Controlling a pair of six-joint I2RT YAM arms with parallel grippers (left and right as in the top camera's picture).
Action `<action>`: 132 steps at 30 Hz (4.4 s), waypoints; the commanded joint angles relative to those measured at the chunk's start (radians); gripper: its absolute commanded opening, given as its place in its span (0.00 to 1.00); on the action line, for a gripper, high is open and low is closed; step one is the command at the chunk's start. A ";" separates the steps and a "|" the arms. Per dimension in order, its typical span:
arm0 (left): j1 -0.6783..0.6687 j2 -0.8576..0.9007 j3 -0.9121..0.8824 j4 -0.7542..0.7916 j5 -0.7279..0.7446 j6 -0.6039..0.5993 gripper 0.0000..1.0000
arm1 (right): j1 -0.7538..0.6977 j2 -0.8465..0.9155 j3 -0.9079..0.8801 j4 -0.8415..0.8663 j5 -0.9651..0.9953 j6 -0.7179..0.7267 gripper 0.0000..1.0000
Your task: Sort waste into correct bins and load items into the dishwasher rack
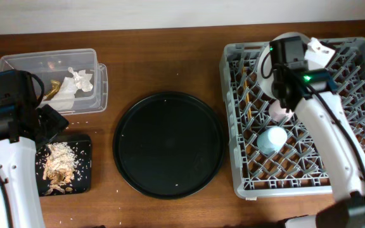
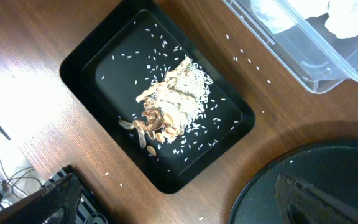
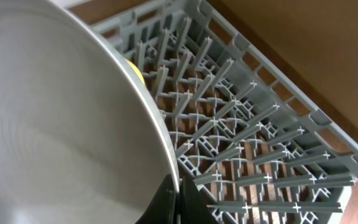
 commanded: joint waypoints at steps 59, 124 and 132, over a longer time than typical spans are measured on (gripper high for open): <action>0.002 -0.003 0.002 -0.002 0.000 0.008 0.99 | -0.205 -1.587 -1.454 1.027 -1.198 -0.625 0.99; -0.189 -1.374 -1.527 1.417 0.434 0.557 0.99 | -0.226 -1.587 -1.454 0.855 -0.774 -0.547 0.99; -0.188 -1.373 -1.527 1.358 0.254 0.558 0.99 | -0.226 -1.587 -1.454 0.855 -0.774 -0.547 0.99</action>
